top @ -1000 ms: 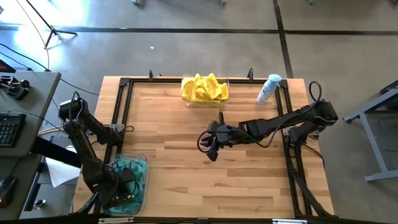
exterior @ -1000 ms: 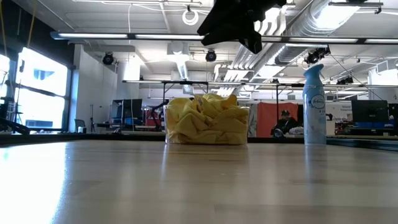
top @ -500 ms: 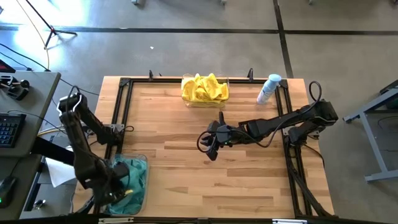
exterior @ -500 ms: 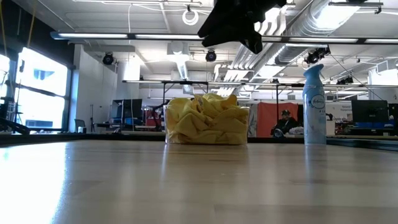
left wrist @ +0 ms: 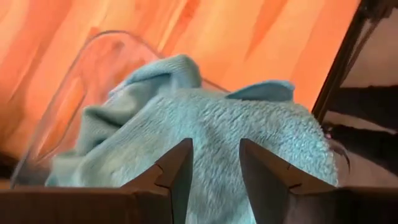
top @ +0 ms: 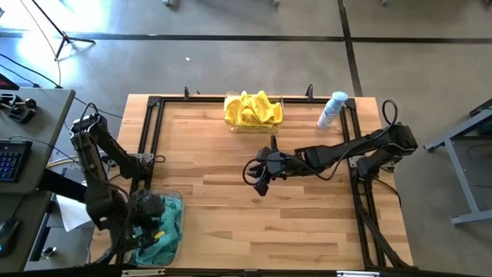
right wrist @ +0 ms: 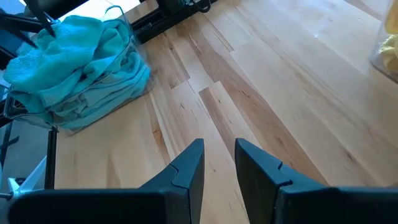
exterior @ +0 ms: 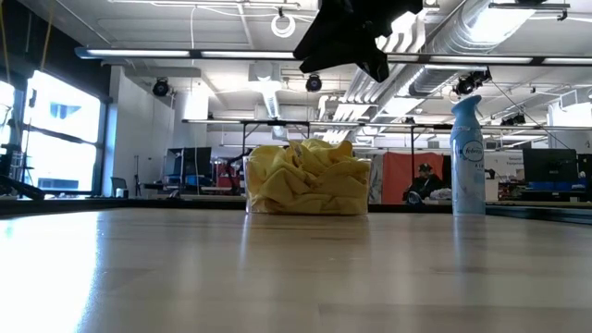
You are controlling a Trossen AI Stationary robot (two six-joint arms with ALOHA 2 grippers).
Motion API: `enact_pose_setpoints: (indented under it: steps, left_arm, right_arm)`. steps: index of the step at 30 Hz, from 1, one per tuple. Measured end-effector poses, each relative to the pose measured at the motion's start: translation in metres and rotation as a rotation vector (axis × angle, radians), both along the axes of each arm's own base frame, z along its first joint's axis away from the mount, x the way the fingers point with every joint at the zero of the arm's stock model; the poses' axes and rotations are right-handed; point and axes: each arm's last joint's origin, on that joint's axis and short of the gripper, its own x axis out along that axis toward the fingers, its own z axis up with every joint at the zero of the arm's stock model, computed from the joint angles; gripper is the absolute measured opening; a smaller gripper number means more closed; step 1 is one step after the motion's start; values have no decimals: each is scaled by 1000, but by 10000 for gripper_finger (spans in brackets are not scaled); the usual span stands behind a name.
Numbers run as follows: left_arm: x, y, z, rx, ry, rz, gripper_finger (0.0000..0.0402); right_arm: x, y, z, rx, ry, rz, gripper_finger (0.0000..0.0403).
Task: Sort microfiber towel by color & place in baskets
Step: Put the blue microfiber towel into the bottom transparent bin, then return to Home Position
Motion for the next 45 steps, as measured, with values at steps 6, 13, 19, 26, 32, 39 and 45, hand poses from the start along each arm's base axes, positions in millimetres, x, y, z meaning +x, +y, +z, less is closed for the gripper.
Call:
enact_pose_setpoints:
  steps: [6, 13, 19, 26, 32, 39, 45]
  left_arm:
    - [7, -3, -34, 37, 58, -110, 122]
    - [5, -2, -90, -17, 130, -111, 122]
    - [4, 1, -102, -34, 94, -58, 122]
    - [6, -3, -72, -90, 57, -53, 122]
    - [8, 1, -32, -41, -49, -31, 122]
    - [14, 8, -2, -19, -165, -143, 122]
    - [29, 21, 2, 147, -281, -163, 98]
  right_arm:
    - [0, 0, 0, 0, 0, 0, 85]
    - [0, 0, 0, 0, 1, 0, 85]
    - [0, 0, 0, -1, 4, 0, 85]
    - [-1, 0, -2, 1, 21, 7, 85]
    - [-1, 1, -2, 21, 28, 33, 85]
    - [-5, -2, -6, -32, 89, 62, 85]
    - [-14, -3, -16, 38, 223, 18, 68]
